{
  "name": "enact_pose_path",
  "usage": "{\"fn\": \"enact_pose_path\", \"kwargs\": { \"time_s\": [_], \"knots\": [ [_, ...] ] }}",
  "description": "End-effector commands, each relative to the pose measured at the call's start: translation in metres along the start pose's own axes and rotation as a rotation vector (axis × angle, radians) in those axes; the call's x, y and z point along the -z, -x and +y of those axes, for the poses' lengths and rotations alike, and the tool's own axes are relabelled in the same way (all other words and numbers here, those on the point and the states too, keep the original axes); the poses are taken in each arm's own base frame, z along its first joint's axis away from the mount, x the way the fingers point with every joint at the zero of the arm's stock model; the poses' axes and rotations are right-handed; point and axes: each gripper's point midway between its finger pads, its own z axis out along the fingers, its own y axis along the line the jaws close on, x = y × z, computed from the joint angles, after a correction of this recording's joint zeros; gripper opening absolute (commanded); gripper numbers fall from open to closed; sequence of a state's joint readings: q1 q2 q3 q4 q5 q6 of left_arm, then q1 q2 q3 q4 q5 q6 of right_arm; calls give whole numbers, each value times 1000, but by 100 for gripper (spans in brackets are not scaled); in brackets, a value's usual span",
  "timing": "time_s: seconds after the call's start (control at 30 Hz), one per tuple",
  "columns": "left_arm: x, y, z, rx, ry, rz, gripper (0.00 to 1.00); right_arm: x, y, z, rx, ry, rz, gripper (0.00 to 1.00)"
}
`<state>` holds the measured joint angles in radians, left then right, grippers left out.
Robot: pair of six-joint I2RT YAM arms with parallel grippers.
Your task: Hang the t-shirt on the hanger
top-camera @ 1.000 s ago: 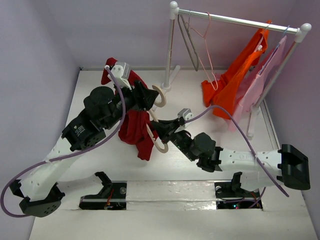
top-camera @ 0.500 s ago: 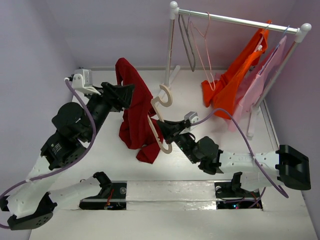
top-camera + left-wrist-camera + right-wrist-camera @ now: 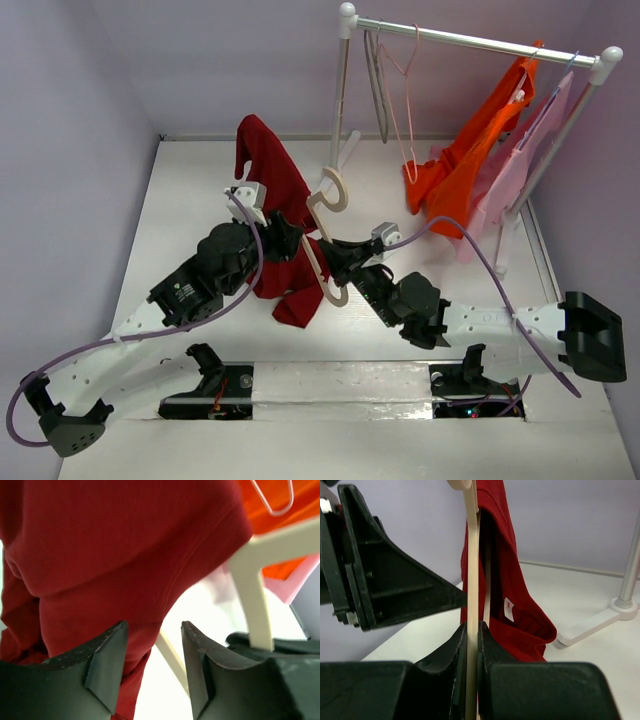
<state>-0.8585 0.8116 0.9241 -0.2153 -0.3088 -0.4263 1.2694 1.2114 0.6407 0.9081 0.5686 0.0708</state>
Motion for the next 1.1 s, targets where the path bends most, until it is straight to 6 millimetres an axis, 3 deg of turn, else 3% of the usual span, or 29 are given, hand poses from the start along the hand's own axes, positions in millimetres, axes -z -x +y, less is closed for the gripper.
{"fn": "enact_pose_path", "kwargs": {
  "time_s": [0.0, 0.13, 0.3, 0.43, 0.53, 0.57, 0.6, 0.7, 0.8, 0.83, 0.87, 0.9, 0.93, 1.07],
  "knots": [
    [5, 25, -21, 16, -98, -98, 45, -6, 54, 8, -83, -1, -132, 0],
    [-1, 31, -16, -25, -60, -125, 48, -7, 54, 10, -93, 7, -125, 0],
    [-10, 30, -32, -57, -116, -112, 46, -9, 49, 12, -95, 7, -109, 0],
    [-14, 37, -20, -73, -43, -140, 33, -7, 51, 12, -111, 12, -115, 0],
    [-15, 38, -17, -84, -22, -143, 16, -8, 50, 11, -105, 4, -117, 0],
    [-13, 38, -14, -82, -8, -143, 2, -8, 51, 9, -103, -5, -125, 0],
    [-11, 38, -13, -78, -9, -141, 0, -8, 52, 7, -100, -14, -129, 0],
    [-1, 33, -12, -55, -29, -122, 0, -10, 57, -1, -83, -64, -160, 0],
    [12, 15, -11, -39, -61, -56, 0, -17, 71, -5, -51, -107, -209, 0],
    [14, 10, -10, -20, -61, -44, 0, -23, 63, -5, -28, -122, -205, 0],
    [17, 1, -4, -18, -47, -17, 0, -28, 79, -5, -45, -146, -262, 0],
    [21, 0, -1, -5, -43, -19, 0, -31, 82, -6, -3, -163, -278, 0],
    [23, -2, 1, 9, -36, -11, 0, -37, 75, -4, 15, -167, -275, 0],
    [31, -10, 9, 15, -19, 8, 0, -47, 85, 5, -1, -158, -306, 0]
  ]
}}
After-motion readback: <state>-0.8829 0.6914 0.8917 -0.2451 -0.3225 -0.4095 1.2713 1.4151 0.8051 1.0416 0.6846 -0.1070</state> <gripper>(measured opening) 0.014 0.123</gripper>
